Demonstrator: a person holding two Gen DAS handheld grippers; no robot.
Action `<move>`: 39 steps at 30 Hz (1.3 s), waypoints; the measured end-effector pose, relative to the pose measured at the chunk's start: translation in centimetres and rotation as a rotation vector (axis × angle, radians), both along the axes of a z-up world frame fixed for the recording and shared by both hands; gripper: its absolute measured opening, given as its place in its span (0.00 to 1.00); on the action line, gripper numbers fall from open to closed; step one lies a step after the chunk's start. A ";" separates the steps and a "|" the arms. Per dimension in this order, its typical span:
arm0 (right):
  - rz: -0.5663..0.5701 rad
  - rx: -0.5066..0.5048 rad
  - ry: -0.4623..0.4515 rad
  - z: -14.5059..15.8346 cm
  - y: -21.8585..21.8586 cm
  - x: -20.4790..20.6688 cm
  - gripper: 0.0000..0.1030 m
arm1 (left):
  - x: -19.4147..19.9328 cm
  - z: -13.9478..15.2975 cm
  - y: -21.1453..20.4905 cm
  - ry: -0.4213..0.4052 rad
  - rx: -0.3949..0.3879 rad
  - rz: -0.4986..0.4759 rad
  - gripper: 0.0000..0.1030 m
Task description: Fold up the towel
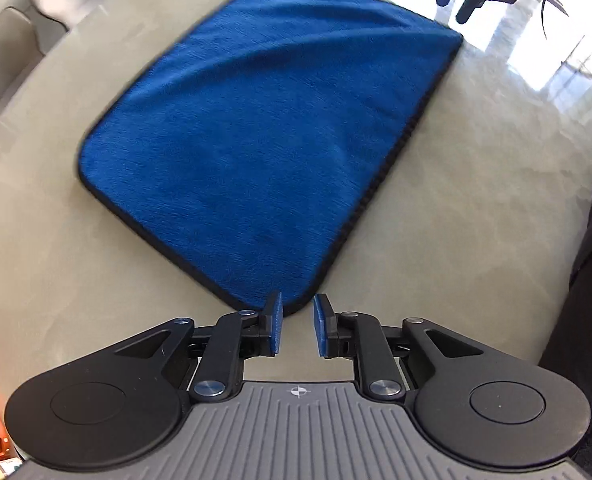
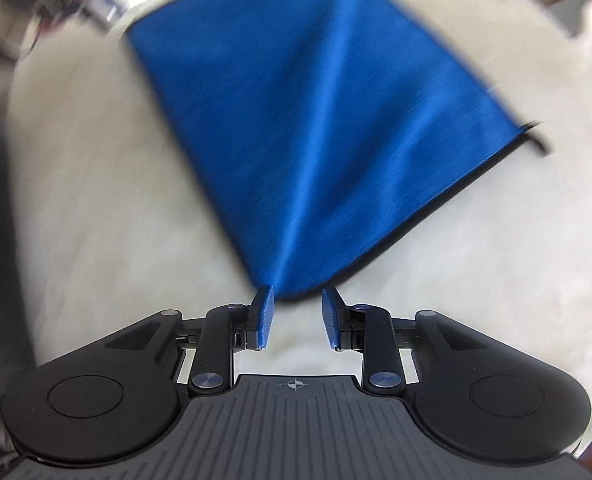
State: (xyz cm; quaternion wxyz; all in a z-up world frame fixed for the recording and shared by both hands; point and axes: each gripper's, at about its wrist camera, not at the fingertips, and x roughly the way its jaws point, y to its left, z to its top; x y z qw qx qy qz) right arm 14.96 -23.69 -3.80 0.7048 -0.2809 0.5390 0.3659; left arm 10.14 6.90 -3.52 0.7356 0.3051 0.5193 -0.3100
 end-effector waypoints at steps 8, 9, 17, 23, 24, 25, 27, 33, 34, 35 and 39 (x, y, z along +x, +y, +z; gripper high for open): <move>-0.161 0.062 -0.165 0.5 1.5 8.7 0.32 | 8.9 -0.8 -0.9 -0.167 -0.123 0.172 0.37; -0.179 0.073 -0.172 0.2 1.6 9.8 0.32 | 10.1 -1.4 -1.2 -0.171 -0.139 0.208 0.37; -0.352 0.169 -0.218 -2.2 1.5 14.3 0.32 | 15.6 -4.8 -1.7 -0.177 -0.209 0.413 0.51; -0.400 0.160 -0.190 -3.9 0.9 16.1 0.32 | 17.3 -6.7 -1.6 -0.147 -0.200 0.438 0.53; -0.395 0.148 -0.190 -4.2 0.9 16.2 0.32 | 17.5 -6.9 -1.6 -0.148 -0.202 0.438 0.56; -0.391 0.136 -0.190 -4.4 0.9 16.3 0.32 | 17.7 -7.0 -1.6 -0.149 -0.204 0.437 0.60; -0.386 0.137 -0.188 -4.5 0.7 16.6 0.32 | 18.0 -7.2 -1.4 -0.148 -0.201 0.439 0.66; -0.366 0.092 -0.227 -4.3 0.0 17.9 0.45 | 19.0 -7.8 -0.7 -0.144 -0.207 0.437 0.74; -0.371 0.084 -0.233 -4.3 -0.4 18.4 0.45 | 19.1 -7.8 -0.6 -0.148 -0.206 0.436 0.75; -0.376 0.075 -0.240 -4.3 -0.7 18.9 0.45 | 19.3 -7.8 -0.5 -0.151 -0.204 0.435 0.76; -0.390 0.057 -0.249 -4.2 -1.6 20.0 0.50 | 19.3 -7.8 -0.3 -0.168 -0.188 0.432 0.81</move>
